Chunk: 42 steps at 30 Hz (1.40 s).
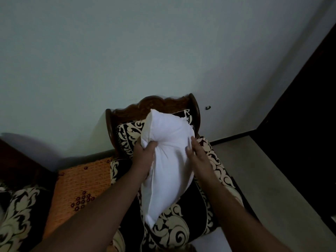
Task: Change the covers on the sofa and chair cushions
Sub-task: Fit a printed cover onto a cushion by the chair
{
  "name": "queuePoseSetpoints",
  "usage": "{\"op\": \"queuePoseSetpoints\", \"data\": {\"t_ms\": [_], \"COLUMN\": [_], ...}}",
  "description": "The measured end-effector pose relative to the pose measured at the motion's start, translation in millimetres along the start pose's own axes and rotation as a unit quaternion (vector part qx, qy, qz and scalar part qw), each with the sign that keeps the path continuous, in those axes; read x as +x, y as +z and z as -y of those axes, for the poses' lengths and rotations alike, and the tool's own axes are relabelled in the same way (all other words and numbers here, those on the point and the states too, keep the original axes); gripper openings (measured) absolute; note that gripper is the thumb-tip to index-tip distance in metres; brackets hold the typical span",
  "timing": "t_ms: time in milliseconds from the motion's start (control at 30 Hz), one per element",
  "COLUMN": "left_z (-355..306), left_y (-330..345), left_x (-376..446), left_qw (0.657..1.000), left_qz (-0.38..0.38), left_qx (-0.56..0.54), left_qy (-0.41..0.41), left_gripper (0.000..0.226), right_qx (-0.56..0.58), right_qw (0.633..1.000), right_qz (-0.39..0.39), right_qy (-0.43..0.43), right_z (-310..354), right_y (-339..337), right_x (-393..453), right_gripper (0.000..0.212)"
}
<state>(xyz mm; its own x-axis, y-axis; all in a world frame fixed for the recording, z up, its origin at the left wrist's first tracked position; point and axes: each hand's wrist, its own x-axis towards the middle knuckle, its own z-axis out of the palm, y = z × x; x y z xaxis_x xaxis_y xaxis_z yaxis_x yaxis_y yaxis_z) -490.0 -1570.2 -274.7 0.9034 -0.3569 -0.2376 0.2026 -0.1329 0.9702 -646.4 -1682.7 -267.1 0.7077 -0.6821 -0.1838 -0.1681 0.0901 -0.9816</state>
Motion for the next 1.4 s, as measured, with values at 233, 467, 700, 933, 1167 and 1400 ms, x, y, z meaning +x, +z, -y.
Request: {"op": "queuePoseSetpoints", "data": {"t_ms": [233,467,700,933,1167,1400], "left_z": [-12.5,-22.1,59.4,71.5,57.8,50.1], "left_y": [41.1,25.2,-21.7,-37.9,-31.9,-27.8], "left_x": [-21.9,6.2,7.6,-15.8,-43.3,-56.0], "left_qw": [0.997,0.969,0.923,0.822,0.798,0.763], "left_qz": [0.064,0.228,0.107,0.081,0.256,0.336], "left_qx": [0.032,0.098,0.356,0.525,0.460,0.478], "left_qy": [0.008,0.003,0.104,0.204,0.293,0.276], "left_gripper": [0.087,0.089,0.075,0.026,0.031,0.040], "right_qx": [-0.200,0.068,0.202,0.272,0.179,0.131], "right_qw": [0.979,0.981,0.953,0.920,0.895,0.935], "right_qz": [-0.006,-0.181,-0.217,-0.276,-0.408,-0.327], "right_qy": [0.047,0.034,0.054,0.059,-0.025,-0.044], "right_z": [-13.2,-21.3,-13.7,-10.9,-9.3,-9.3], "right_y": [35.0,-15.3,-30.9,-33.0,-34.0,-23.6], "right_x": [-26.9,-6.9,1.2,10.4,20.1,29.3], "right_gripper": [0.157,0.054,0.045,0.044,0.037,0.061]}}
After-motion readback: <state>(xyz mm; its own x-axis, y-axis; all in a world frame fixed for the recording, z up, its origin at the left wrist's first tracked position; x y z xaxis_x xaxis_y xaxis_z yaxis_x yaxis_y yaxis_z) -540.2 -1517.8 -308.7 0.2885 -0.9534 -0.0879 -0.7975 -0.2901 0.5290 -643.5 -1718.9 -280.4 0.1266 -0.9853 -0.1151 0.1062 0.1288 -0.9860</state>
